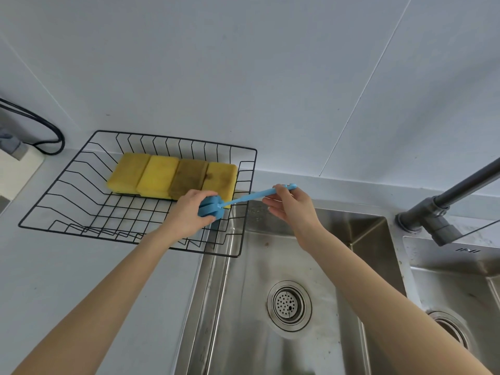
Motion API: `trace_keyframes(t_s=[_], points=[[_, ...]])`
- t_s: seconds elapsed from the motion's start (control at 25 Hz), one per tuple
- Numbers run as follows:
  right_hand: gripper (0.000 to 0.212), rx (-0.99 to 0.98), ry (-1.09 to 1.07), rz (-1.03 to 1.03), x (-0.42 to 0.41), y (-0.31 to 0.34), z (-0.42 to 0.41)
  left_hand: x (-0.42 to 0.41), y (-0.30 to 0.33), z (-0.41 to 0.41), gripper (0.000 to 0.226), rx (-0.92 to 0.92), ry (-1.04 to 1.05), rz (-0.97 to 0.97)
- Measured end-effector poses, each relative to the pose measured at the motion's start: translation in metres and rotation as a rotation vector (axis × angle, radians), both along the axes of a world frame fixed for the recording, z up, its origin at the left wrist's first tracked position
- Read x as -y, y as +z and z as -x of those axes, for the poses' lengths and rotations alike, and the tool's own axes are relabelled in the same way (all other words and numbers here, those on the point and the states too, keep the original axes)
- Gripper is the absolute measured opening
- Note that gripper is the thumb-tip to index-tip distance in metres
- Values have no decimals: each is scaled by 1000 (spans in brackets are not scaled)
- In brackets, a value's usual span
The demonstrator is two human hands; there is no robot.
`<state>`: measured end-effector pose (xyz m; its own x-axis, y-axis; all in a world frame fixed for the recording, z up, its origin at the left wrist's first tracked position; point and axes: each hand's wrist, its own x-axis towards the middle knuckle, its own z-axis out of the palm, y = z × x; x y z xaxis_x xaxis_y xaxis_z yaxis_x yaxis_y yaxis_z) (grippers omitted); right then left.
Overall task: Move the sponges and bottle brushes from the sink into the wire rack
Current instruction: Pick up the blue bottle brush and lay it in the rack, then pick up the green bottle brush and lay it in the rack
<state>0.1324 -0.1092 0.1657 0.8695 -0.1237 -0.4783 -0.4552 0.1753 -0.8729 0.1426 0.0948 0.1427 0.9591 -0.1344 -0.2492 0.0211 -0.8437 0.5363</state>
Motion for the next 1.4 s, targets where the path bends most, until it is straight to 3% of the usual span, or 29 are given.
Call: trace_keyframes(t_s=[0.24,0.44,0.8,0.96,1.16,1.4], points=[[26,-17,83,89,8,4,8,3,10,6,63,-27,7,-42],[36,-27,180,206,19,2,28,7,30,23,55,36,-6,-27],[44,44,561,730,46,2,84,32,58,76,42,121,-86,6],[47,12,662,809,59,-11,112,43,59,104,39,154,-111,40],[46,-35,804,850,68,-34,146,62,31,144,37,94,-196,85],[48,-134,925,843,70,-64,168,81,-31,179,39,-214,-285,62]])
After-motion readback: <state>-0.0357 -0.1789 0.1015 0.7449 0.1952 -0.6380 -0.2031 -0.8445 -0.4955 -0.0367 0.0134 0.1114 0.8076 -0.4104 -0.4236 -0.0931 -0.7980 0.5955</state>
